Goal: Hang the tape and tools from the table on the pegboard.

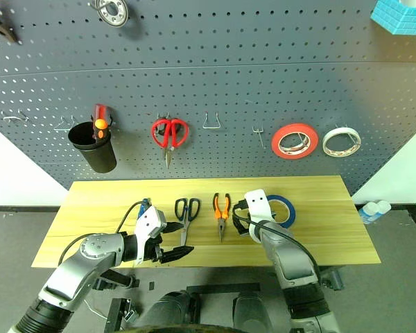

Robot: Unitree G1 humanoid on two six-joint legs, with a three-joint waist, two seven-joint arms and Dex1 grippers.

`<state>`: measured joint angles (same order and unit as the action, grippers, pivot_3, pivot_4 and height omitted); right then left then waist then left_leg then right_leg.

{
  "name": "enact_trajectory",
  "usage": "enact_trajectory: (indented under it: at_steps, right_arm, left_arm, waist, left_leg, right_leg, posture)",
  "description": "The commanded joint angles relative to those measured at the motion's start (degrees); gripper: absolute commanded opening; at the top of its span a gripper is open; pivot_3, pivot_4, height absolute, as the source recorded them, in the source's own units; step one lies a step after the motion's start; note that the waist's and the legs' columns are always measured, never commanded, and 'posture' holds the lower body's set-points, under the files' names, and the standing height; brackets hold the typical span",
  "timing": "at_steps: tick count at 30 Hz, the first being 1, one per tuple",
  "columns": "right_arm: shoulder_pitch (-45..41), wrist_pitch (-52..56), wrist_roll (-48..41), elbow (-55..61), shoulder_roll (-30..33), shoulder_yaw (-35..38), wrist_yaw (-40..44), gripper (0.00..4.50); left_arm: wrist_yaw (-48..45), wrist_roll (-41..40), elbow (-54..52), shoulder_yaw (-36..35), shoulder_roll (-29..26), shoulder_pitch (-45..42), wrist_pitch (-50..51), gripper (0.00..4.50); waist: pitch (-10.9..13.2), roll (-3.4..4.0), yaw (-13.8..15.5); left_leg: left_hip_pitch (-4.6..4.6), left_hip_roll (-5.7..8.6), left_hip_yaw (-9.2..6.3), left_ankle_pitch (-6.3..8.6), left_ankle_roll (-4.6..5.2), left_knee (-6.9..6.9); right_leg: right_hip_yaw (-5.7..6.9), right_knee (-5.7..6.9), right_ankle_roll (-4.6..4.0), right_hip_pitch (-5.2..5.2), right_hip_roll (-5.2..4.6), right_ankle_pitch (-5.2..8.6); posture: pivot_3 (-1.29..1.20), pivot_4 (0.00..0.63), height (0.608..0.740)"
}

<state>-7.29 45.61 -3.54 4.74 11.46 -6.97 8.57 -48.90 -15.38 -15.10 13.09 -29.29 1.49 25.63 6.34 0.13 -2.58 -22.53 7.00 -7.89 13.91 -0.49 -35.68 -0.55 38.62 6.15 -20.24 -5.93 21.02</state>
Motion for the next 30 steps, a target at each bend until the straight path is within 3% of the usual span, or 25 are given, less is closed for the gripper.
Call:
enact_trajectory:
  at_steps: [1,30]
  right_arm:
    - [-1.3,-1.0,1.1,-1.0,-0.2,0.3,-0.7,4.5]
    - [-6.4,-1.4,1.9,-8.5,-0.3,1.4,1.1,4.5]
  left_arm:
    - [-0.4,-1.0,-1.0,-1.5,-0.7,0.3,-1.3,3.82]
    - [1.5,-4.3,-9.6,-4.1,-4.3,5.1,3.1,3.82]
  waist:
    - [0.1,0.02,0.0]
    - [1.0,0.0,0.1]
  left_leg:
    - [0.0,0.0,0.0,0.0,0.0,0.0]
    - [-0.02,0.0,0.06,0.0,-0.01,0.14]
  right_leg:
    - [0.0,0.0,0.0,0.0,0.0,0.0]
    - [-0.06,-0.05,0.0,-0.08,0.0,0.0]
  posture:
    - [-0.1,0.129,0.717]
    - [-0.05,0.136,0.717]
